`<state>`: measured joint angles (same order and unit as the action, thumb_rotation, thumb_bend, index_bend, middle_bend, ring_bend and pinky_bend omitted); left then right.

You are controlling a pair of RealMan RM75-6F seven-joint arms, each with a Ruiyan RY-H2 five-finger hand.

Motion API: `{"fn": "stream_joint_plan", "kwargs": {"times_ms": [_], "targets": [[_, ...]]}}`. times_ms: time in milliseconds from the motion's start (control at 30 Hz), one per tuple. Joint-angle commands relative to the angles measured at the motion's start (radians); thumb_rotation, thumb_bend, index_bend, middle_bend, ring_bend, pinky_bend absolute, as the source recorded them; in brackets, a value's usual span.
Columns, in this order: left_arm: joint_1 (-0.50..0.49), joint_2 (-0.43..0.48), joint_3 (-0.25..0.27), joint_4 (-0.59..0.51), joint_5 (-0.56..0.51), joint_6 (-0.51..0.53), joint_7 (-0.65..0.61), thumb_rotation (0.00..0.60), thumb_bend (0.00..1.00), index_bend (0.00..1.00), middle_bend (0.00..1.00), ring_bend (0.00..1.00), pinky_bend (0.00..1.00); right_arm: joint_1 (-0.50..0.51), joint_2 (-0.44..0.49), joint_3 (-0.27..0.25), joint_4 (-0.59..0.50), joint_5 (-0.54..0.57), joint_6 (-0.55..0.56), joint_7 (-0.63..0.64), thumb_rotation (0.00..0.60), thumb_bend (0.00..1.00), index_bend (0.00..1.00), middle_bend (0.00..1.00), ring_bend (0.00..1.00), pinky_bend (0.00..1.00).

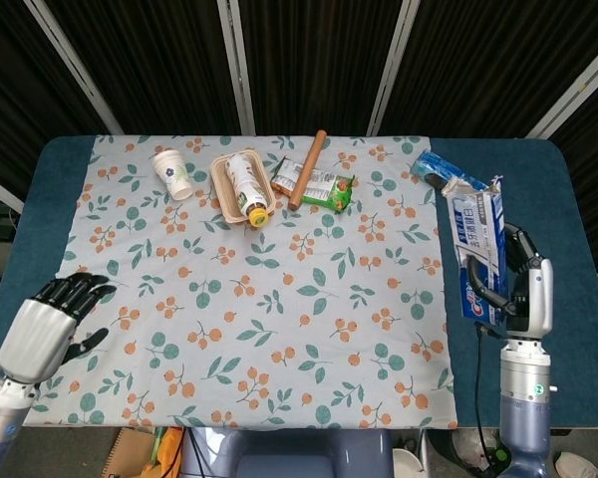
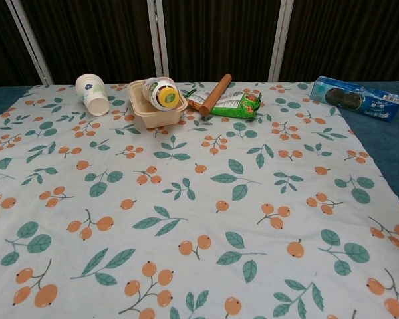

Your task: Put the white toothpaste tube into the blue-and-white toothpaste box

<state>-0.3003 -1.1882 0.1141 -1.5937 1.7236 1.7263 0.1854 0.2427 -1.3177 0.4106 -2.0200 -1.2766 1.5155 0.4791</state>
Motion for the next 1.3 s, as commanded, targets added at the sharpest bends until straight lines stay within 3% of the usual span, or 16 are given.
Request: {"fn": "stream_joint_plan", "kwargs": {"times_ms": [33, 300, 467, 667, 833, 933, 1000, 1100, 1300], "targets": [[0.054, -0.033, 0.037, 0.088, -0.030, 0.021, -0.070, 0.600, 0.05, 0.29, 0.28, 0.27, 0.38, -0.004, 0.006, -0.026, 0.022, -0.008, -0.010, -0.037, 0.600, 0.50, 0.58, 0.59, 0.56, 0.55], [0.083, -0.041, 0.018, 0.138, -0.082, -0.017, -0.181, 0.600, 0.05, 0.28, 0.26, 0.24, 0.34, 0.003, 0.021, -0.205, 0.098, -0.003, -0.156, -0.272, 0.600, 0.50, 0.58, 0.59, 0.56, 0.55], [0.083, -0.048, 0.003, 0.141, -0.074, -0.030, -0.178, 0.600, 0.05, 0.28, 0.26, 0.23, 0.32, 0.030, -0.080, -0.299, 0.180, -0.019, -0.222, -0.445, 0.600, 0.50, 0.58, 0.59, 0.56, 0.55], [0.090, -0.057, -0.015, 0.163, -0.059, -0.028, -0.166, 0.600, 0.05, 0.28, 0.24, 0.21, 0.31, 0.057, -0.250, -0.326, 0.308, -0.018, -0.237, -0.581, 0.600, 0.50, 0.58, 0.59, 0.56, 0.55], [0.097, -0.057, -0.025, 0.166, -0.062, -0.035, -0.180, 0.600, 0.05, 0.28, 0.24, 0.21, 0.30, 0.081, -0.337, -0.327, 0.392, -0.007, -0.254, -0.679, 0.600, 0.50, 0.57, 0.59, 0.56, 0.55], [0.100, -0.056, -0.028, 0.165, -0.059, -0.043, -0.183, 0.600, 0.05, 0.28, 0.23, 0.20, 0.27, 0.092, -0.379, -0.320, 0.424, 0.027, -0.273, -0.730, 0.600, 0.50, 0.45, 0.55, 0.47, 0.52], [0.100, -0.056, -0.030, 0.163, -0.056, -0.047, -0.182, 0.600, 0.05, 0.27, 0.22, 0.19, 0.26, 0.101, -0.398, -0.316, 0.432, 0.050, -0.291, -0.755, 0.600, 0.50, 0.26, 0.38, 0.28, 0.40], [0.102, -0.055, -0.032, 0.162, -0.051, -0.054, -0.180, 0.600, 0.05, 0.27, 0.21, 0.18, 0.25, 0.119, -0.411, -0.318, 0.421, 0.071, -0.323, -0.801, 0.600, 0.48, 0.05, 0.17, 0.07, 0.23], [0.110, -0.049, -0.035, 0.149, -0.057, -0.069, -0.179, 0.600, 0.05, 0.23, 0.18, 0.16, 0.24, 0.134, -0.373, -0.328, 0.354, 0.059, -0.315, -0.908, 0.600, 0.44, 0.00, 0.07, 0.00, 0.15]]}}
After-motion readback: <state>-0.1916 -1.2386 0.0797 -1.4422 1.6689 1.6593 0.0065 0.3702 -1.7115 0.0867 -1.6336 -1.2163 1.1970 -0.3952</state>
